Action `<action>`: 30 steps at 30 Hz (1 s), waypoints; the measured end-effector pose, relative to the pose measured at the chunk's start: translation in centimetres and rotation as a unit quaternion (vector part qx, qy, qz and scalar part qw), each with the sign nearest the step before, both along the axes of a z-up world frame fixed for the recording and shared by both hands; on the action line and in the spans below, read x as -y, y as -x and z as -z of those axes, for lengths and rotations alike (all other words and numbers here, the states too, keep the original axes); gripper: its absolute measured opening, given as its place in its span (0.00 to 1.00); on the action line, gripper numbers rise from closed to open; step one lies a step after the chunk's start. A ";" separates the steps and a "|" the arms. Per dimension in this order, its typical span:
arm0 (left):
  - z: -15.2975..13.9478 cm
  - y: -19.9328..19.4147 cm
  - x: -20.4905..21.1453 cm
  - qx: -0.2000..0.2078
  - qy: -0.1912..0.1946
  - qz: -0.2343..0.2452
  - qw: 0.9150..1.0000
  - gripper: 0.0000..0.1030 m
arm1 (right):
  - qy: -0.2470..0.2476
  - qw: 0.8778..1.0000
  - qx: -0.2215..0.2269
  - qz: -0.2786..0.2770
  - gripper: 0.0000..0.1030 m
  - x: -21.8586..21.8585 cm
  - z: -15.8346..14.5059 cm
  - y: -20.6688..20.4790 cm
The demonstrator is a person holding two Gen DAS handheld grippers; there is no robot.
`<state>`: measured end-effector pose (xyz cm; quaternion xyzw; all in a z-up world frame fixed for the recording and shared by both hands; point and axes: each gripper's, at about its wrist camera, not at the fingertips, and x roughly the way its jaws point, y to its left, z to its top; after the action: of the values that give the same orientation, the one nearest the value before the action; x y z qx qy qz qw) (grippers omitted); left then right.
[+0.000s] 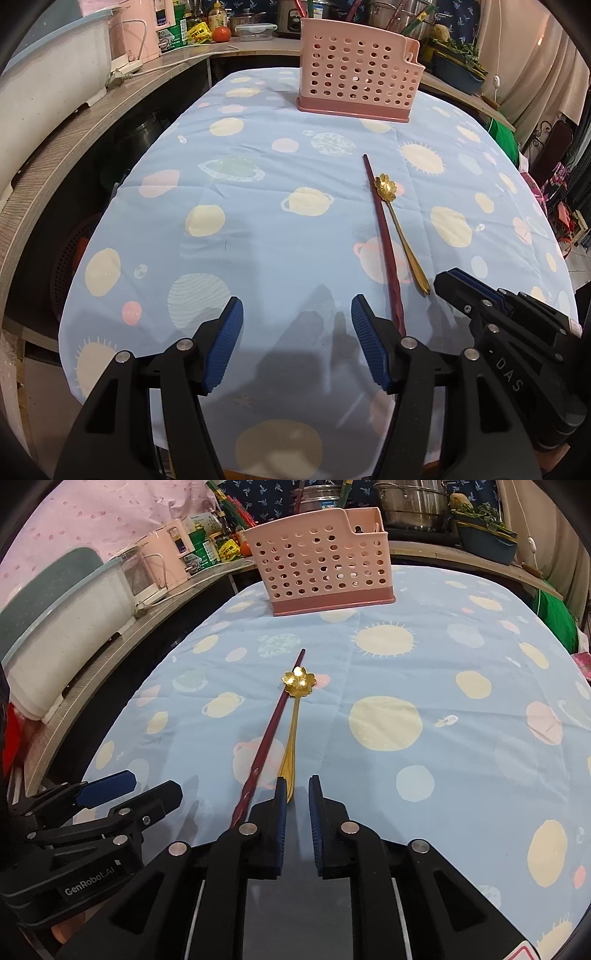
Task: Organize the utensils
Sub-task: 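Grasp the gold spoon with the right tool while the left tool grasps the dark red chopstick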
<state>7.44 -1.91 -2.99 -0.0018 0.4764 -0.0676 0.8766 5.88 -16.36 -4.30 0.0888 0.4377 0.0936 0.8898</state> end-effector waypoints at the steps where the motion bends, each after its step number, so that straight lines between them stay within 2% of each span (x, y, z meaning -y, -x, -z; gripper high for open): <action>1: 0.0 0.0 0.0 0.000 0.000 0.000 1.000 0.56 | 0.001 1.000 0.000 -0.002 0.15 -0.2 0.0 -0.1; 8: -0.1 0.3 -0.3 -0.003 0.006 -0.004 1.000 0.59 | 0.021 1.000 -0.006 -0.011 0.15 -1.5 0.9 -0.8; 10: -0.1 0.3 -0.4 -0.004 0.007 -0.005 1.000 0.59 | 0.031 0.999 -0.004 -0.011 0.11 -1.6 0.9 -0.7; 18: -0.3 0.9 -0.2 -0.006 0.013 0.002 1.000 0.60 | 0.018 1.000 -0.006 0.008 0.10 0.3 0.6 0.3; 28: 0.6 2.9 3.8 -0.026 0.024 0.078 0.996 0.60 | 0.010 0.999 -0.013 0.044 0.10 3.9 0.1 3.2; 30: 1.1 2.9 4.2 -0.037 0.025 0.085 0.995 0.54 | 0.008 0.999 -0.019 0.048 0.10 4.3 0.5 3.6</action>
<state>4.54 -6.10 -4.11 0.0147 0.5053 -0.1534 0.8490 2.24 -20.70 -4.78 0.1043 0.4504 0.0450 0.8856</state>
